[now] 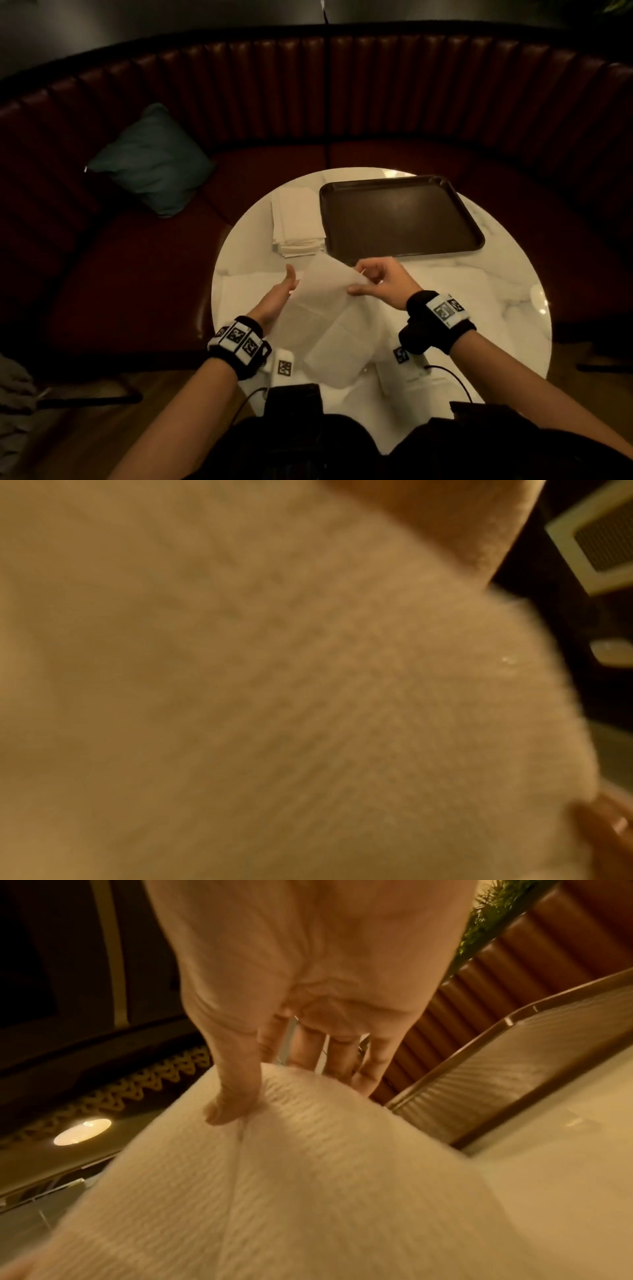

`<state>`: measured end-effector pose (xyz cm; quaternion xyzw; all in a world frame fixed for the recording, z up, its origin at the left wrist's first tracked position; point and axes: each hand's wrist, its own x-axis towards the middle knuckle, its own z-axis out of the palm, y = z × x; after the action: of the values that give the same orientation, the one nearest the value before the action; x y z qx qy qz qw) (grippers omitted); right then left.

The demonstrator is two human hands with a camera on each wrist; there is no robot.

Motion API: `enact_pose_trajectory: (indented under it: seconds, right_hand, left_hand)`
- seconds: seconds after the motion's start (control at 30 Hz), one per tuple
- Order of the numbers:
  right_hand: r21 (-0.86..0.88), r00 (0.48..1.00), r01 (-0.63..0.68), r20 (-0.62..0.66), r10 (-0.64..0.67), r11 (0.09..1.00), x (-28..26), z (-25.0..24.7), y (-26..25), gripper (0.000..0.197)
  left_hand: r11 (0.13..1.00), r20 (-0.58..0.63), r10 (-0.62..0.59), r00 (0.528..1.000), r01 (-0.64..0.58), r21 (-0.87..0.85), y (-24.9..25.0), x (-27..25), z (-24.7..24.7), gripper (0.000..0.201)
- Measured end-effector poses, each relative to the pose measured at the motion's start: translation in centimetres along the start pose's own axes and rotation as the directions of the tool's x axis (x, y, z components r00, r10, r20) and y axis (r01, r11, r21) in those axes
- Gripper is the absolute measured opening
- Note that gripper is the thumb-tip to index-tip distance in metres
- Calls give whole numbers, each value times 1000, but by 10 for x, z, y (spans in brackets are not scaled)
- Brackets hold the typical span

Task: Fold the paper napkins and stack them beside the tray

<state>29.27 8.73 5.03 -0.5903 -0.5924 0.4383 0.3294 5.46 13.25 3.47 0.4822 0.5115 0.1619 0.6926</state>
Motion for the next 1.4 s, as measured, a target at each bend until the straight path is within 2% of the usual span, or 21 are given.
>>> enact_pose_trajectory:
  seconds: [0.1,0.17,0.23,0.3,0.33,0.53,0.67,0.8,0.9,1.0,1.07,1.13,1.2,1.33,1.4]
  right_hand:
    - [46,997,66,-42,-64,997,7,-10,-14,13]
    - [45,993,98,-76,-94,994,11,-15,-20,13]
    - [65,990,112,-90,-106,992,14,-21,-25,13]
    - [81,988,127,-96,-119,989,16,-25,-30,12]
    - [84,987,134,-98,-126,987,16,-26,-31,12]
    - [5,977,193,-95,-192,981,18,-37,-34,14]
    - [-71,963,185,-184,-196,980,21,-41,-19,26]
    - [-79,940,130,-309,-149,988,22,-42,-2,37]
    - [-43,943,69,-324,-79,997,22,-37,10,37]
    - [-28,947,8,-321,-17,1000,24,-32,19,35]
    - [-21,947,-17,-321,9,1000,27,-30,23,34]
    - [-14,945,-39,-324,32,999,32,-29,27,34]
    - [-11,942,-55,-333,49,998,36,-28,30,34]
    - [4,928,-98,-360,93,995,39,-27,40,30]
    - [18,918,-128,-377,125,992,37,-27,47,27]
  left_hand:
    - [994,85,-111,990,112,-12,2,8,-10,66]
    - [992,157,-101,982,111,-54,6,7,-6,42]
    - [998,158,-35,987,26,62,8,8,1,11]
    - [975,167,40,985,-75,209,7,11,8,10]
    - [972,174,63,983,-101,214,7,14,11,10]
    - [980,257,160,953,-184,73,11,18,17,22]
    - [971,128,224,966,-233,56,17,27,9,27]
    - [979,-51,201,978,-202,-14,29,55,-14,37]
    - [978,-130,176,976,-188,-87,43,80,-27,37]
    - [966,-204,143,968,-182,-185,63,106,-35,20]
    - [949,-250,82,965,-152,-277,71,130,-44,29]
    - [929,-313,23,950,-136,-344,75,153,-52,36]
    - [923,-380,-10,925,-138,-360,79,172,-57,27]
    - [936,-448,-67,891,-99,-338,88,204,-65,18]
    - [955,-487,-101,868,-53,-293,91,219,-70,23]
